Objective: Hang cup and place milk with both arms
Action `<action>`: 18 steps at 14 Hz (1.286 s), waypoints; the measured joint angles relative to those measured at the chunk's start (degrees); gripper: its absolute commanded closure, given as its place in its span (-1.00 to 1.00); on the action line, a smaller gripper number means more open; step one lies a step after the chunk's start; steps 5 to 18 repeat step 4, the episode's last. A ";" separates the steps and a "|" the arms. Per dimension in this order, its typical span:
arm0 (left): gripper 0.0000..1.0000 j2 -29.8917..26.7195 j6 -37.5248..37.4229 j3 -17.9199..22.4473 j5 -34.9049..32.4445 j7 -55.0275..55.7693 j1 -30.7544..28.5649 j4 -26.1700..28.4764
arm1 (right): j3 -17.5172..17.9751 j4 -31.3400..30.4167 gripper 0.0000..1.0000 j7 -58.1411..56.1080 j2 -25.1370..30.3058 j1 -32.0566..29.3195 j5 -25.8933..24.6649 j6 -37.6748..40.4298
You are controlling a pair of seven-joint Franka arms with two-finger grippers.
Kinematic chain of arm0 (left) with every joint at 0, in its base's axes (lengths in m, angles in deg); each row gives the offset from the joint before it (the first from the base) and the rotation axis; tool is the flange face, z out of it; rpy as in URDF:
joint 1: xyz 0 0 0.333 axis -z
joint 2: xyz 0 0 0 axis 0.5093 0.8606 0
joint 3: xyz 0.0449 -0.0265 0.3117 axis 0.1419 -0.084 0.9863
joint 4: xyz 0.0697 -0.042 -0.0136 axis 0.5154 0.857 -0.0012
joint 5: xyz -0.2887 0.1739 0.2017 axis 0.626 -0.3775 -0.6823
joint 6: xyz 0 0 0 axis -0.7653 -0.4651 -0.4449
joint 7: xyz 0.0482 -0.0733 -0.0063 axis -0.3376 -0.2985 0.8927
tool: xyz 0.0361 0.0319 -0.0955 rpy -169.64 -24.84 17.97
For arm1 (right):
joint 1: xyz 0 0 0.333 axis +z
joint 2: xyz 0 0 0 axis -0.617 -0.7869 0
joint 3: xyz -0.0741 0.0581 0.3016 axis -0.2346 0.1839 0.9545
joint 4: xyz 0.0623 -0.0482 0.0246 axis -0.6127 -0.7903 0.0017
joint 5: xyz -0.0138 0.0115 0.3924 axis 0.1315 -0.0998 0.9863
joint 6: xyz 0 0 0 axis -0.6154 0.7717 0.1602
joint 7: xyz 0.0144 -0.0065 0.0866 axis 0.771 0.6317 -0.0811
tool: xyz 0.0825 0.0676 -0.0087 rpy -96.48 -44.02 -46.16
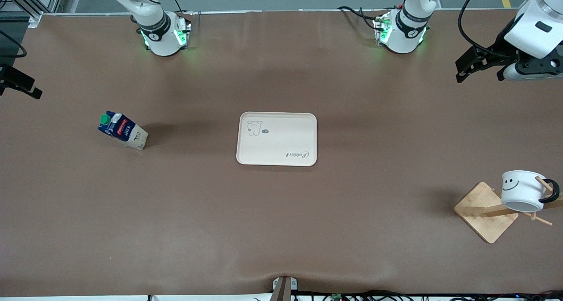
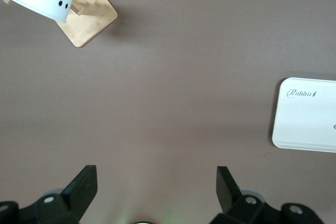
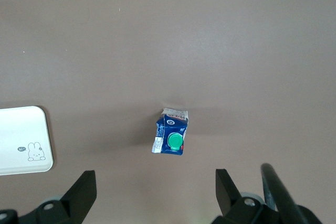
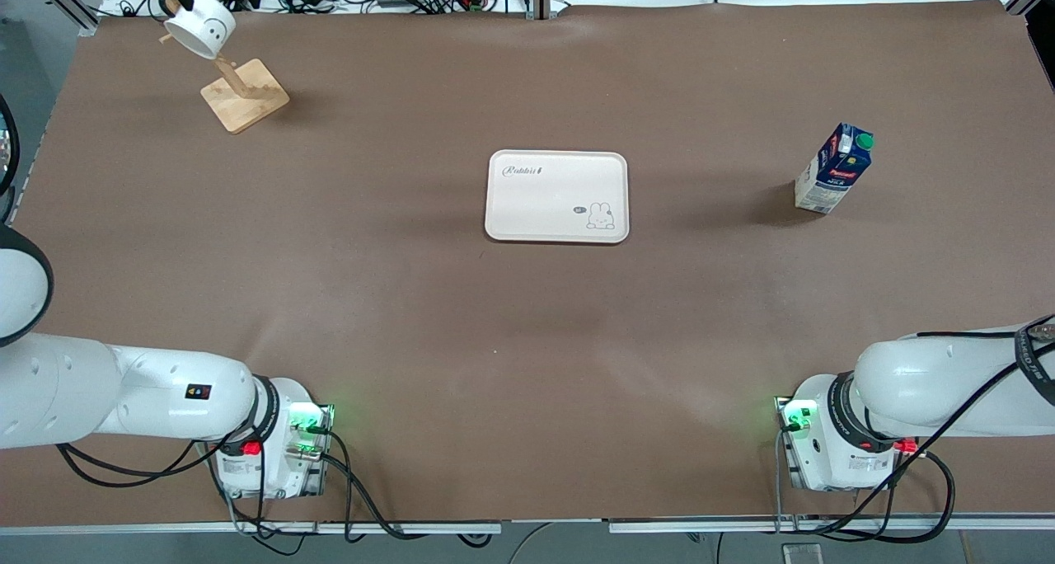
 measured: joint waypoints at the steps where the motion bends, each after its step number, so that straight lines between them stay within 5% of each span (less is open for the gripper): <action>1: -1.00 0.27 0.00 0.00 0.00 0.00 -0.05 -0.22 | -0.02 0.00 -1.00 0.00 -0.03 -0.01 0.00 0.00; 18: -1.00 2.00 0.01 -0.02 0.00 0.00 -0.08 -2.06 | -0.02 0.01 -1.00 0.00 -0.17 -0.01 0.00 0.00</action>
